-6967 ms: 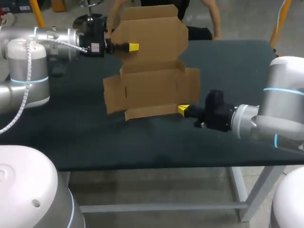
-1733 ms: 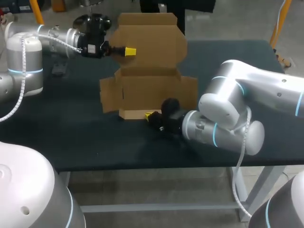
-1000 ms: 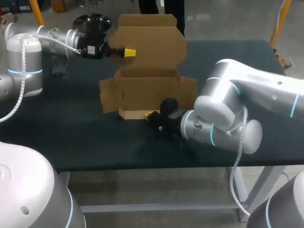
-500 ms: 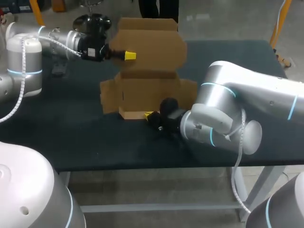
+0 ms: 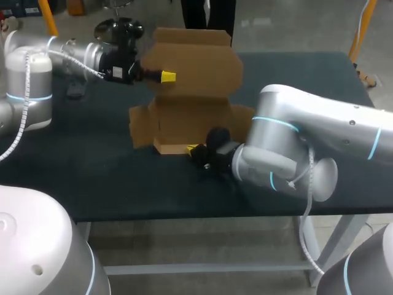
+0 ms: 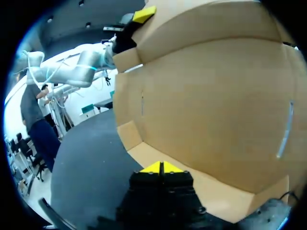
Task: Assemble the packaging by folding the flat box into shape, placing the metal phone stand inside, and closing the box properly
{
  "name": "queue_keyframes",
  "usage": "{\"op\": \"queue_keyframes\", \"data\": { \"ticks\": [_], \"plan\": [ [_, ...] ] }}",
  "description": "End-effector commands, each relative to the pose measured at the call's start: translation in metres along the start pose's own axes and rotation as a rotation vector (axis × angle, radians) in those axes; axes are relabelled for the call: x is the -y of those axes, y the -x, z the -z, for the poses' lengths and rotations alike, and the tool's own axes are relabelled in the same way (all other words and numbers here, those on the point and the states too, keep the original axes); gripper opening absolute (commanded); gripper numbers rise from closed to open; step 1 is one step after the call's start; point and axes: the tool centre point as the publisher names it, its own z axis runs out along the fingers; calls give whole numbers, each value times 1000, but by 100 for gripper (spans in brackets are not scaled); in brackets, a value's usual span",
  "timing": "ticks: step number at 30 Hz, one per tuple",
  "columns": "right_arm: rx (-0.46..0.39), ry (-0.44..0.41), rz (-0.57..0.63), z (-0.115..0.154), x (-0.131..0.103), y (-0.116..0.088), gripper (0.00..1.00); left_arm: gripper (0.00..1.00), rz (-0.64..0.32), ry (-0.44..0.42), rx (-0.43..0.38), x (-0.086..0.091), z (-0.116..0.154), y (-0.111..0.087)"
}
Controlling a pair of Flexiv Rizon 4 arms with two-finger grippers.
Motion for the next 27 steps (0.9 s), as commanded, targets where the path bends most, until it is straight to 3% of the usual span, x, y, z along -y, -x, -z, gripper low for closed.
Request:
{"op": "queue_keyframes", "data": {
  "ticks": [1, 16, 27],
  "plan": [
    [407, 5, 0, -3, 1, -4, 0, 0, -8, 5, 33, -2, -2, -14],
    [407, 5, 0, -3, 1, -4, 0, 0, -11, 2, 47, -15, -12, -49],
    [407, 5, 0, -3, 1, -4, 0, 0, 4, 18, 50, -23, -18, -61]
  ]
}}
